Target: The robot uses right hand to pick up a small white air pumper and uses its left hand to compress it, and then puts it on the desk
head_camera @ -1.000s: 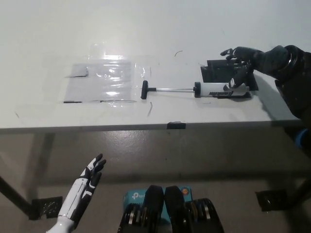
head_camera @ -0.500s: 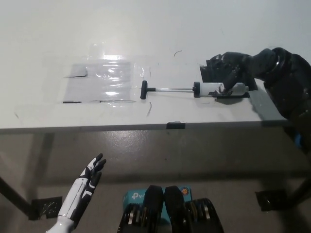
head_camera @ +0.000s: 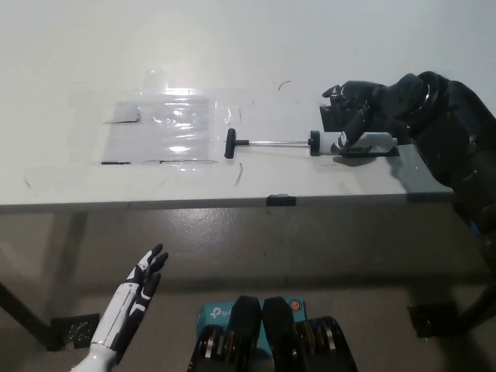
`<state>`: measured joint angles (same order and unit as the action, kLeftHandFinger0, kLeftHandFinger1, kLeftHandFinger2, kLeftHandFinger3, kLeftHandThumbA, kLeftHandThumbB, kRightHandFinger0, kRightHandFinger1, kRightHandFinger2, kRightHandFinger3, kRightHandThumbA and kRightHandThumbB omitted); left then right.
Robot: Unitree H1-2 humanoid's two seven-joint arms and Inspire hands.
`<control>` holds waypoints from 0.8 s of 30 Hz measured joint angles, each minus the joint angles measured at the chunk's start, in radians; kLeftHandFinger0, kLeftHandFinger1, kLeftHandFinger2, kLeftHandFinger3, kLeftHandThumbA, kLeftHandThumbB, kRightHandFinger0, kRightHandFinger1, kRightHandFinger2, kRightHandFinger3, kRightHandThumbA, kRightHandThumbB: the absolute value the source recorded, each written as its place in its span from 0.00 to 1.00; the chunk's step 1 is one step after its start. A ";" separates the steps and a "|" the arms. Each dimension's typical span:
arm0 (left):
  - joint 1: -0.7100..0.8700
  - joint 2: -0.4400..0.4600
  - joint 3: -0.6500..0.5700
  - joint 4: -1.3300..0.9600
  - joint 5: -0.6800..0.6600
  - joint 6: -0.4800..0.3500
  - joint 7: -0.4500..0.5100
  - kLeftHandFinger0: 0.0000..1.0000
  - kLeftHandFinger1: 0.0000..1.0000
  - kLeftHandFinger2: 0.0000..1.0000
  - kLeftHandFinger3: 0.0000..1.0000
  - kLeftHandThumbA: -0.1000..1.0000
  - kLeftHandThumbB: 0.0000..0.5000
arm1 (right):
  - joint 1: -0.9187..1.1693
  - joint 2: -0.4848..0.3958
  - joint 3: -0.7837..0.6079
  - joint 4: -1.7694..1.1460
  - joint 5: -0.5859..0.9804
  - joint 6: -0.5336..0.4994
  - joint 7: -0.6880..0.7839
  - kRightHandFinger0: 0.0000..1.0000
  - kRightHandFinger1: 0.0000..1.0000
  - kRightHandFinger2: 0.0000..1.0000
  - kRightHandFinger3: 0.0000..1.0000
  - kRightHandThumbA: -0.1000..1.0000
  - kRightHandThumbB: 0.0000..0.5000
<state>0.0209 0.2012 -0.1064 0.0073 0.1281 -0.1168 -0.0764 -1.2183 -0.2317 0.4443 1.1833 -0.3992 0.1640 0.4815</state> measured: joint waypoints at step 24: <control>-0.004 0.004 0.004 -0.002 0.000 -0.001 0.000 1.00 1.00 1.00 1.00 1.00 0.25 | -0.019 0.002 0.047 0.112 -0.046 -0.057 -0.015 1.00 1.00 1.00 1.00 0.87 0.88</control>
<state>0.0174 0.2050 -0.1024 0.0057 0.1277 -0.1179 -0.0763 -1.2368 -0.2297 0.4915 1.2949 -0.4449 0.1066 0.4664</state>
